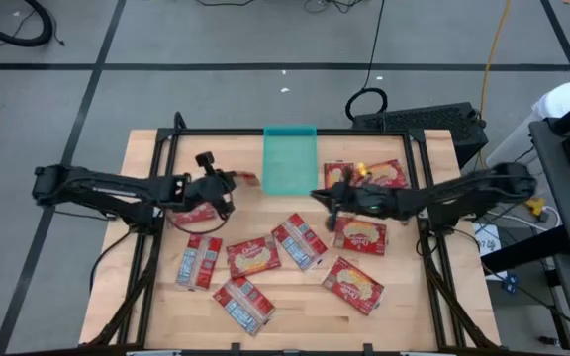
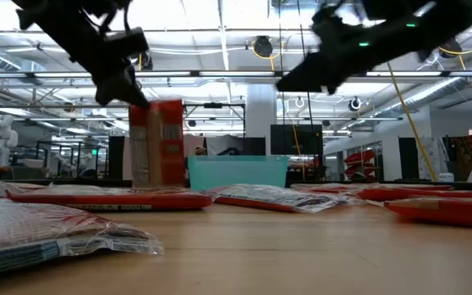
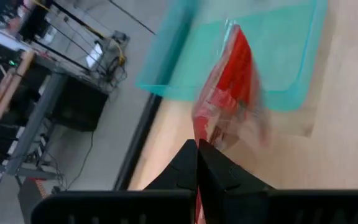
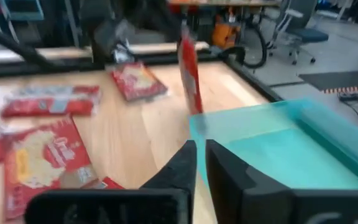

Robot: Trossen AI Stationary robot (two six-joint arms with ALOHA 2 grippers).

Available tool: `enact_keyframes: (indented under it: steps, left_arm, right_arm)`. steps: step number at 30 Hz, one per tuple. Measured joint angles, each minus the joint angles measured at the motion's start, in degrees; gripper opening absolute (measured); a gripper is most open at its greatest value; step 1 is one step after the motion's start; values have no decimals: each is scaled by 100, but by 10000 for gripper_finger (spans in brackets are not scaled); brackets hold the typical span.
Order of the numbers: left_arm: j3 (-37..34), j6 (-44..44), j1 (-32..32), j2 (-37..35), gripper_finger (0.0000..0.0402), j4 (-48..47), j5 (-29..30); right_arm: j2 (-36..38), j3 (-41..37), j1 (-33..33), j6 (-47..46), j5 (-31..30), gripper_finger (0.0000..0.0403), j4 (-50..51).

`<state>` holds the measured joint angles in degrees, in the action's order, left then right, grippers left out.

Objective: Sort popcorn bags into baskets
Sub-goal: Put the red popcorn bag into the blue bin

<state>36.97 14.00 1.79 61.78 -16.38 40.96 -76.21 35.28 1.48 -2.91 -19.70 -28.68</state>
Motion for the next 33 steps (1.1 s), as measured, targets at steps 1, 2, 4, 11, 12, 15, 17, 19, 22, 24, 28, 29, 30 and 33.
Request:
enact_keyframes:
  steps: [1, 2, 4, 11, 12, 15, 17, 19, 22, 24, 28, 29, 30, 33]
  left_arm:
    - [0, 70, -27, -131, 1, 45, 61]
    - [0, 150, -55, -257, 1, 66, 109]
    - [0, 327, -99, -494, 1, 148, 118]
    - [0, 1003, -185, -1004, 1, 860, -264]
    - [0, 1059, -189, -1042, 1, 855, -360]
    - [0, 1077, -195, -1045, 1, 1098, -647]
    - [0, 1056, -195, -1033, 1, 1139, -800]
    - [0, 1016, -198, -965, 1, 1281, -853]
    - [0, 988, -238, -930, 1, 1297, -956]
    - [0, 993, -270, -872, 1, 1441, -985]
    - [0, 1064, -283, -788, 3, 1659, -1008]
    - [0, 1106, -283, -773, 2, 1698, -1008]
    - [0, 1146, -283, -766, 2, 1701, -1009]
    - [0, 1157, -283, -769, 2, 1770, -1101]
  right_arm:
    - [-274, 259, 0, 42, -9, 44, -27]
    - [-509, 483, 0, 85, -57, 52, -54]
    - [-987, 976, -18, 153, -143, 69, -121]
    - [-2220, 2340, -123, 545, -130, 134, -112]
    - [-2361, 2484, -135, 692, -138, 143, -144]
    - [-2649, 2778, -146, 1039, -233, 170, -163]
    - [-2791, 2906, -148, 1152, -285, 185, -344]
    - [-2840, 2909, -149, 1198, -275, 196, -444]
    - [-2893, 2877, -149, 1252, -266, 202, -482]
    - [-2897, 2832, -149, 1249, -264, 196, -474]
    - [-2893, 2782, -185, 1263, -254, 151, -493]
    - [-2893, 2781, -208, 1263, -240, 135, -490]
    - [-2893, 2781, -234, 1263, -144, 117, -488]
    - [-2893, 2781, -323, 1244, 104, 61, -484]
